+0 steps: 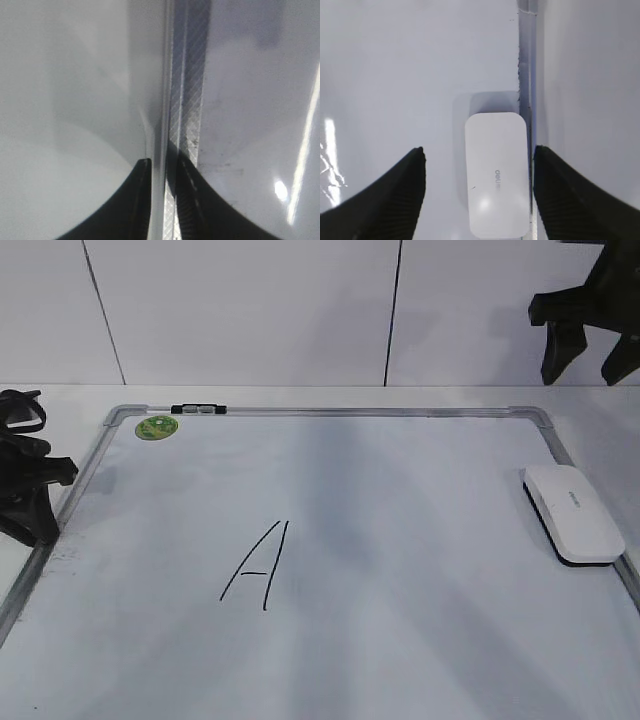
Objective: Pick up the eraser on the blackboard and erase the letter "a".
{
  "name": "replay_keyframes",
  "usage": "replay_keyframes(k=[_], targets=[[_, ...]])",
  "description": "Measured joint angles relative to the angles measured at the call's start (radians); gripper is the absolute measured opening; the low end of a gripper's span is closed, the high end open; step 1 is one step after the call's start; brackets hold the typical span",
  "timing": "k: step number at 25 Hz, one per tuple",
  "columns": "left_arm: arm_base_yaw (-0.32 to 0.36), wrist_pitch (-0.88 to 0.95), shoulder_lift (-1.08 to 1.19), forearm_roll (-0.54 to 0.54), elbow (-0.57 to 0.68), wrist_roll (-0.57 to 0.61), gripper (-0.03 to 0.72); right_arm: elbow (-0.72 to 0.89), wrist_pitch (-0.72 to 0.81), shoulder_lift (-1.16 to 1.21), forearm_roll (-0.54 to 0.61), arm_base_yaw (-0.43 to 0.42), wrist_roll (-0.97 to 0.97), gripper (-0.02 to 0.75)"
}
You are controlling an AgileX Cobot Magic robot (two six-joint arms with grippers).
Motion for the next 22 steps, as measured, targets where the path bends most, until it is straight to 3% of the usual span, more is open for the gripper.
replay_keyframes(k=[3,6,15,22], targets=[[0.000,0.000,-0.004,0.017,0.000,-0.003,0.223,0.000,0.002,-0.016,0.018,0.000,0.000,0.540],[0.000,0.052,-0.006,0.029,-0.028,-0.004,0.244,0.000,0.005,-0.035,0.024,0.000,0.000,0.540],[0.000,0.318,-0.069,-0.025,-0.300,-0.006,0.239,0.000,0.012,-0.152,0.045,0.000,0.000,0.540],[0.000,0.339,-0.239,-0.074,-0.328,-0.006,0.239,0.000,0.021,-0.281,0.051,0.000,0.000,0.540]])
